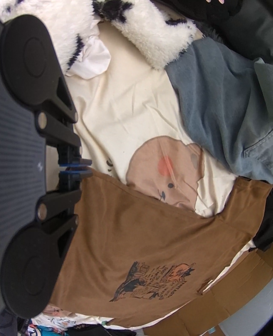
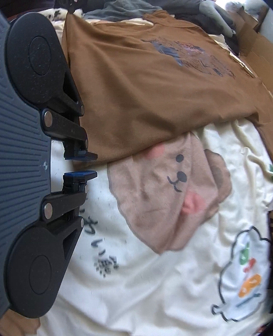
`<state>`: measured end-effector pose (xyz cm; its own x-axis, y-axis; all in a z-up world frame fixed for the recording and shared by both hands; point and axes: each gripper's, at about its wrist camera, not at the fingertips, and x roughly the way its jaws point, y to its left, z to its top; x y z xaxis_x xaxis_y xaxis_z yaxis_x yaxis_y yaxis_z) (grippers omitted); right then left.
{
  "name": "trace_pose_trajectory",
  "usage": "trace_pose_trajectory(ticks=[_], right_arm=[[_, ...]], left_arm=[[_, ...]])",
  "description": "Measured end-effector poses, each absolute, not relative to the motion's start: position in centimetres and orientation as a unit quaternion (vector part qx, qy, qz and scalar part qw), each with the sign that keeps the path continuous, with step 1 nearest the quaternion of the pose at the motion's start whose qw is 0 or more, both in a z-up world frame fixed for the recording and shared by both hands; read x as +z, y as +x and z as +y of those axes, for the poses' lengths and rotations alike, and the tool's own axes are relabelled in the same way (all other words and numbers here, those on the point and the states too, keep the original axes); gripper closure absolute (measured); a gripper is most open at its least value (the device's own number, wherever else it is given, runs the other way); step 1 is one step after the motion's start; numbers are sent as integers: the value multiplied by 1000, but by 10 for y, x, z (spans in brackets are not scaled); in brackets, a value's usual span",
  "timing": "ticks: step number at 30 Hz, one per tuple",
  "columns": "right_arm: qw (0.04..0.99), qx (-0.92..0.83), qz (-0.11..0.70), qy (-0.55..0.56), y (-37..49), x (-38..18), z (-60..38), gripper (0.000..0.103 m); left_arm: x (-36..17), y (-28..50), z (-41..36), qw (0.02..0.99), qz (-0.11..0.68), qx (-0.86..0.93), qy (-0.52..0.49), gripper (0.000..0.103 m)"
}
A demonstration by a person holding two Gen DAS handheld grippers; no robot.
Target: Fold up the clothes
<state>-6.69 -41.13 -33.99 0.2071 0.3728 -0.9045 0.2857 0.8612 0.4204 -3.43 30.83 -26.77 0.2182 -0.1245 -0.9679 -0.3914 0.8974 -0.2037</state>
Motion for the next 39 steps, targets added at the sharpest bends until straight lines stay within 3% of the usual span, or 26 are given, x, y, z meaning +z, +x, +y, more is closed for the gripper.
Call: trace_pose_trajectory(ticks=[3, 5, 9, 13, 14, 34, 39], right_arm=[[726, 41, 631, 272, -66, -347, -407, 93], [723, 47, 634, 269, -65, -350, -405, 83], [715, 44, 651, 253, -65, -361, -400, 81], [712, 49, 655, 248, -64, -360, -397, 81], [713, 50, 655, 247, -64, -359, -397, 81], [724, 42, 648, 234, -51, -357, -395, 81], [724, 41, 649, 230, -48, -359, -391, 81]], left_arm=[[-268, -36, 310, 749, 621, 81, -216, 100], [-268, -38, 311, 746, 622, 81, -224, 99], [-275, -36, 310, 741, 627, 74, -230, 93], [-282, -33, 307, 737, 632, 64, -230, 66], [-284, -33, 307, 736, 633, 62, -229, 64], [-343, -33, 278, 721, 680, 44, -127, 67], [-352, -35, 285, 715, 683, 61, -141, 79]])
